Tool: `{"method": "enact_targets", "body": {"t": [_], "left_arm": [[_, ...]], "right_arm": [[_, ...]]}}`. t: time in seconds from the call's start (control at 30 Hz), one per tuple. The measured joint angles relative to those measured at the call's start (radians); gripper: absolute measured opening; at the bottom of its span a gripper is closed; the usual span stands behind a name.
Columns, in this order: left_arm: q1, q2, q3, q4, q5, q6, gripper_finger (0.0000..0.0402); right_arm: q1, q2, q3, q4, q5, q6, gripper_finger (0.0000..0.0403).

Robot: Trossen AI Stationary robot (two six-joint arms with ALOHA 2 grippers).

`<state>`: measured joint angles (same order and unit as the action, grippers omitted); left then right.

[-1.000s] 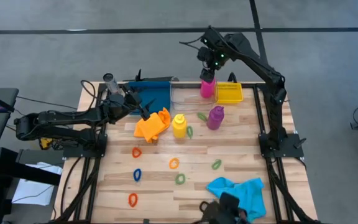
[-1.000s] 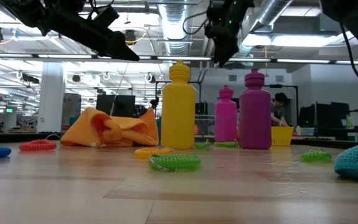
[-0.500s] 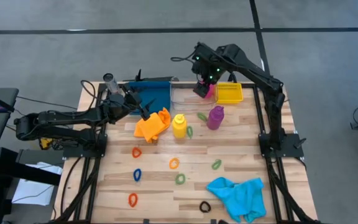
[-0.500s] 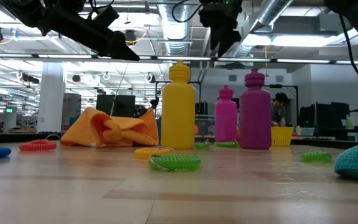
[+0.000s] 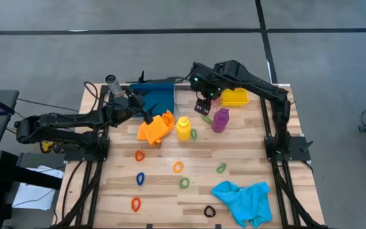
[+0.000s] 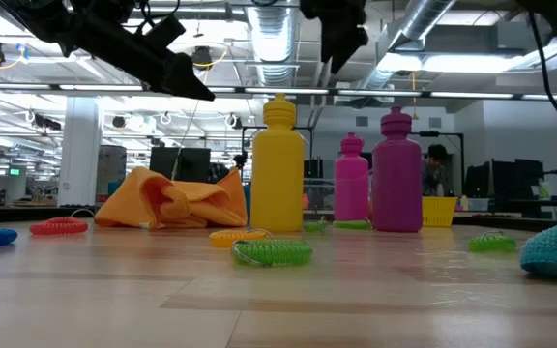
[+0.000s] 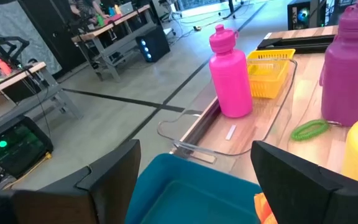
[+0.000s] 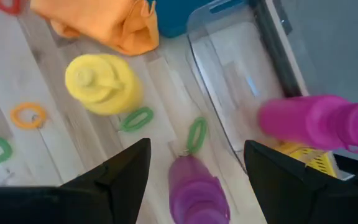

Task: Pick & Place Sports Items
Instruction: Put the purple tumbler into the transparent bin

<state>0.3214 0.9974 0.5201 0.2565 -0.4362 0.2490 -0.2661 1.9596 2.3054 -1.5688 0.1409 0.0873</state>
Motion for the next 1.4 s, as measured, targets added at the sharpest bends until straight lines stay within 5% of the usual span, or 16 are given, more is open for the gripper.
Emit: {"method": "enact_targets", "body": {"t": [0.4,0.67,0.93,1.4], "left_arm": [[0.000,0.000,0.000,-0.034,0.000,-0.003,0.0300],[0.000,0.000,0.000,-0.014,0.000,0.001,0.0300],[0.000,0.000,0.000,0.050,0.000,0.008,0.0300],[0.000,0.000,0.000,0.061,0.000,0.008,0.0300]], "right_arm": [[0.071,-0.366,-0.573,0.146,0.113,0.206,0.0251],[-0.023,-0.495,-0.861,0.310,0.117,0.316,0.0251],[-0.112,-0.493,-0.934,0.378,-0.005,0.212,0.0251],[-0.111,-0.491,-0.928,0.384,-0.004,0.069,0.0251]]}}
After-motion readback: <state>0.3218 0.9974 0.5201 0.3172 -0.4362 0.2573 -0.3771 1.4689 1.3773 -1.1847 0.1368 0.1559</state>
